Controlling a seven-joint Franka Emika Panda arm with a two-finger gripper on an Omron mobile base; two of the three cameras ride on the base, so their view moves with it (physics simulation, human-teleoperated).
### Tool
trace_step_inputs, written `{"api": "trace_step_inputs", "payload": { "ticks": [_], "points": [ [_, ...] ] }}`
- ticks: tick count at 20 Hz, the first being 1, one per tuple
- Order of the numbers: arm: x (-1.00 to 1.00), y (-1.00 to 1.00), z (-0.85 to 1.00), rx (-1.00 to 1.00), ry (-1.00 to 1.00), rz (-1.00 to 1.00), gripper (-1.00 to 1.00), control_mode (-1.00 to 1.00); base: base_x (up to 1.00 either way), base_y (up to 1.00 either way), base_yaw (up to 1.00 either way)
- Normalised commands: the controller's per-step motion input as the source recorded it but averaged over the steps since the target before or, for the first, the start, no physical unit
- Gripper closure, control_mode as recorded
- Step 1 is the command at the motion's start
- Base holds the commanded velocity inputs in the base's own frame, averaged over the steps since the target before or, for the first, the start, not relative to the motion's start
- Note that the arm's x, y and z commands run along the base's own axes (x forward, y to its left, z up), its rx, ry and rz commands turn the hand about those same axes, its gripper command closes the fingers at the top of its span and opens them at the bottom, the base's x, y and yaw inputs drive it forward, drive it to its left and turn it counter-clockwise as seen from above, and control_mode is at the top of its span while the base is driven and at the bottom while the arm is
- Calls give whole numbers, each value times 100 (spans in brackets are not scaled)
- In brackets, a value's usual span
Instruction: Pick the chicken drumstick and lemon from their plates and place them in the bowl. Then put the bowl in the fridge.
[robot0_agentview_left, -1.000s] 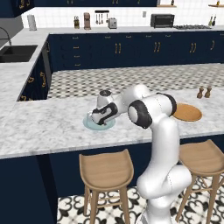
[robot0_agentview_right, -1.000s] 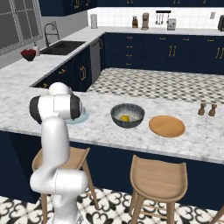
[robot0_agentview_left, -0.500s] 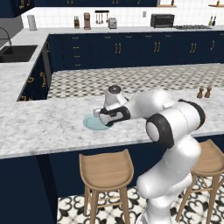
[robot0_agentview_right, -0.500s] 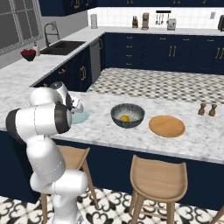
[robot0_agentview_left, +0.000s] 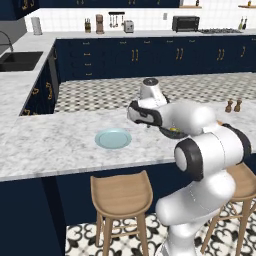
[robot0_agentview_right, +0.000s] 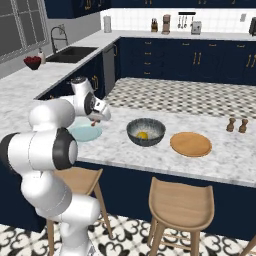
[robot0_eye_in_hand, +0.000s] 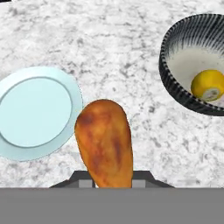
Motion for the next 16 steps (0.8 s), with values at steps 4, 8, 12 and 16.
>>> {"api": "trace_step_inputs", "payload": {
  "ticks": [4,8,12,16],
  "points": [
    [-16,-100,21,0,9,-15,100,-100,0,0,0],
    [-7,-100,0,0,0,-11,100,-100,0,0,0],
    [13,-83,-23,1,0,-2,100,-100,0,0,0],
    [31,-68,-18,2,0,0,100,-100,0,0,0]
  ]
}}
